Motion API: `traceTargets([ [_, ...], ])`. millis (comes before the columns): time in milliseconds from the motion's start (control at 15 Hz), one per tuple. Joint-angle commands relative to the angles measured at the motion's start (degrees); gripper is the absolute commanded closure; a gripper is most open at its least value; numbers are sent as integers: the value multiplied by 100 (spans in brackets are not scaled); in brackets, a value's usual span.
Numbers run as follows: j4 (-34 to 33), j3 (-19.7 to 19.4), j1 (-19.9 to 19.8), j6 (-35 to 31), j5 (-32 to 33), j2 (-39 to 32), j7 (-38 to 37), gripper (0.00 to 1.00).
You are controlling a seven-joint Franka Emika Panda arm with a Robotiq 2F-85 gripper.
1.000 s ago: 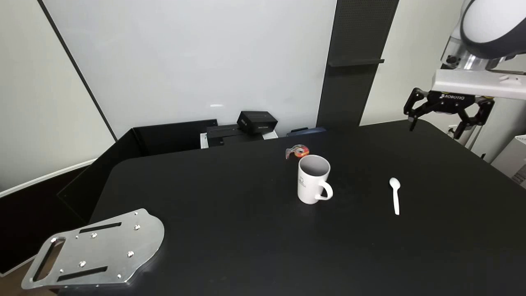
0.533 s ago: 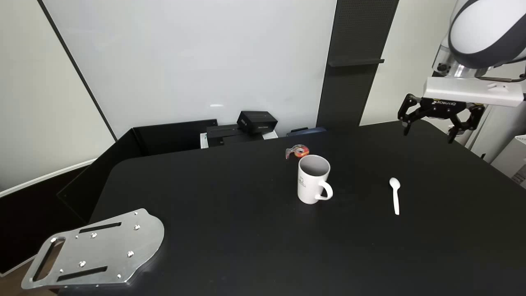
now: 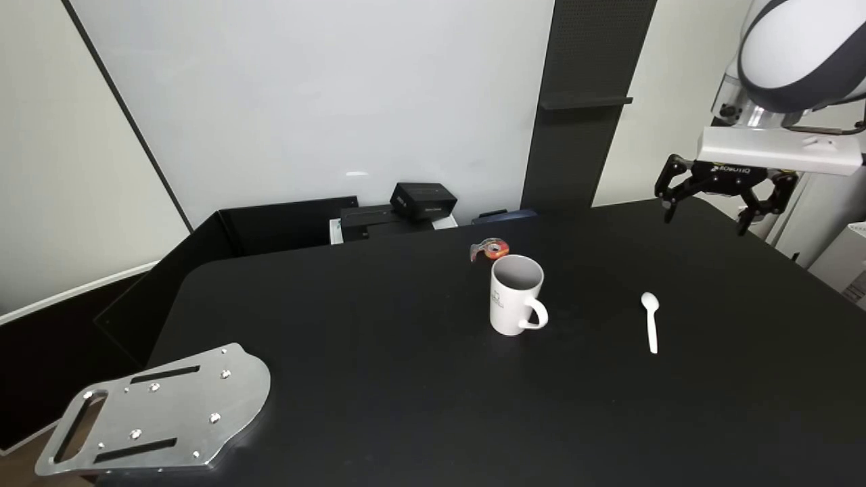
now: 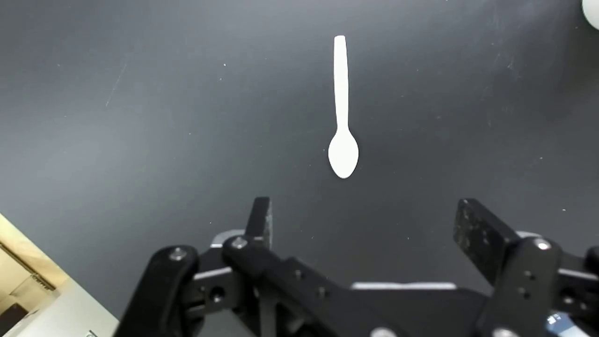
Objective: Put the spoon in the mug
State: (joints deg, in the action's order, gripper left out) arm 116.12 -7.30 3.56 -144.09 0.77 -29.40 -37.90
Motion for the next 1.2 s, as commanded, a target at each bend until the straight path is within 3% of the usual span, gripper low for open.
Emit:
traceTargets([
  [0,-177,-63,41,58,-43,-233,88,0],
  [600,-398,29,-122,-807,-548,-994,626,0],
  [1133,-808,-33,-94,-1005,-969,-1721,764,0],
])
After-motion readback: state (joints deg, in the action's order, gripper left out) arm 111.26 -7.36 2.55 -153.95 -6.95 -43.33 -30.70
